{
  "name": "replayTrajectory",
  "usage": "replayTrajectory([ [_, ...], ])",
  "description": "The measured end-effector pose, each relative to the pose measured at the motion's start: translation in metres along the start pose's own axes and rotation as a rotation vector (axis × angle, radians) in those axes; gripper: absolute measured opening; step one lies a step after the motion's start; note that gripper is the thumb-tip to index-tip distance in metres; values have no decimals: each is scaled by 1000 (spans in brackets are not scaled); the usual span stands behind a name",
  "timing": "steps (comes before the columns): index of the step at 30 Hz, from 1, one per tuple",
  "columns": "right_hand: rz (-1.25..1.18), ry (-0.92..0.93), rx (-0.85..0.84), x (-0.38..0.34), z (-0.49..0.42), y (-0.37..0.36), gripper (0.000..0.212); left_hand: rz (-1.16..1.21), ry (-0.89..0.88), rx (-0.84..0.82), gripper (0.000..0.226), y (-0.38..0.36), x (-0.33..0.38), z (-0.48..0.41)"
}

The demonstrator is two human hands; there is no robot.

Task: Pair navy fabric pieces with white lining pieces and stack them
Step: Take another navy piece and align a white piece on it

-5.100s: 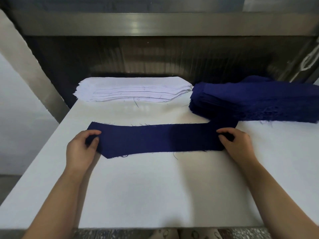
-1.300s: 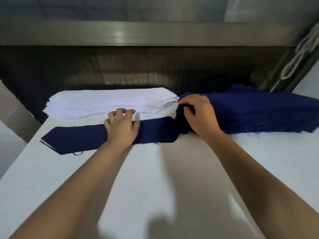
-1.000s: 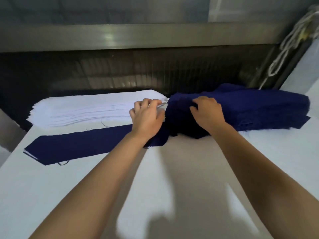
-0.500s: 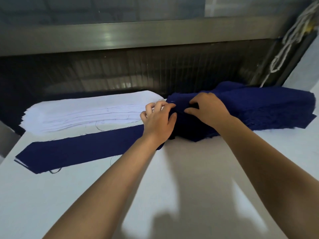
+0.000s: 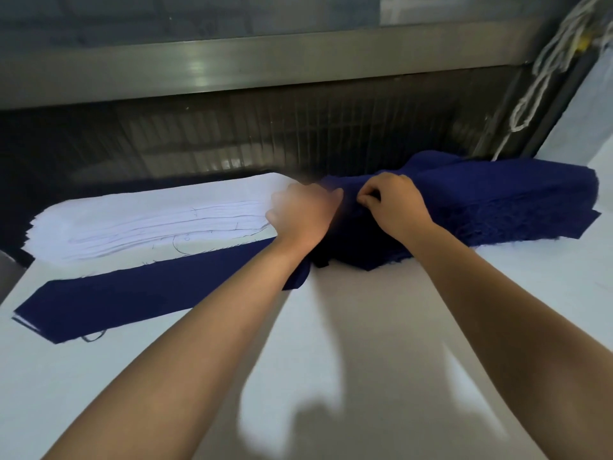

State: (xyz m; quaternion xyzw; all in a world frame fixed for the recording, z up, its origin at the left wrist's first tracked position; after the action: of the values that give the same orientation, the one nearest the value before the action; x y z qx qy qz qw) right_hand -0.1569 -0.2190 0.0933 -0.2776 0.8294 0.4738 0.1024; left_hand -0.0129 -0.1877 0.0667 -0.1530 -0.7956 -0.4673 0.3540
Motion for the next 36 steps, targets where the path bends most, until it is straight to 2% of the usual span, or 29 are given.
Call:
replayTrajectory([
  [3, -28, 30, 1, -3, 2, -1, 18, 8, 127, -5, 26, -9, -4, 5],
  [8, -99, 135, -14, -11, 8, 8, 37, 98, 217, 17, 24, -13, -7, 15],
  [11, -50, 225, -113, -14, 12, 4, 41, 356, 398, -30, 25, -19, -13, 16],
  [14, -53, 243, -79, -14, 11, 9, 31, 534, 514, -75, 21, -23, -10, 14],
  [16, -97, 198, -49, -13, 11, 13, 23, 529, 499, -102, 20, -23, -7, 14],
  [22, -118, 32, 71, 1, 5, 23, 20, 498, 533, -109, 33, -22, -11, 16],
  [26, -167, -102, 186, 12, 7, 30, 18, 317, 425, -105, 46, -6, -5, 7],
  [32, -194, -95, 276, 1, 22, 34, 18, 269, 507, -296, 71, -11, 3, 9],
  [34, -161, -97, 272, -2, 29, 29, 20, 342, 517, -340, 54, -20, 9, 10],
  [36, -138, -82, 348, -9, 39, 34, 23, 339, 482, -277, 33, -23, 9, 5],
])
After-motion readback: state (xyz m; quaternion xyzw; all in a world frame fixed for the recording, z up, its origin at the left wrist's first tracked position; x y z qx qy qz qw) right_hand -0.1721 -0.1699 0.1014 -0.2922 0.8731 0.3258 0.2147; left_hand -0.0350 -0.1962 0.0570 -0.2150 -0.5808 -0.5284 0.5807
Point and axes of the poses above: each hand's wrist, its own z-axis away from the middle knuckle, its own y-axis out of the back of the hand, x = y × z, the point moved 9 cm from there along -z, towards the middle knuckle, and after that the axes turned 15 degrees about x, right-handed, at the moved point
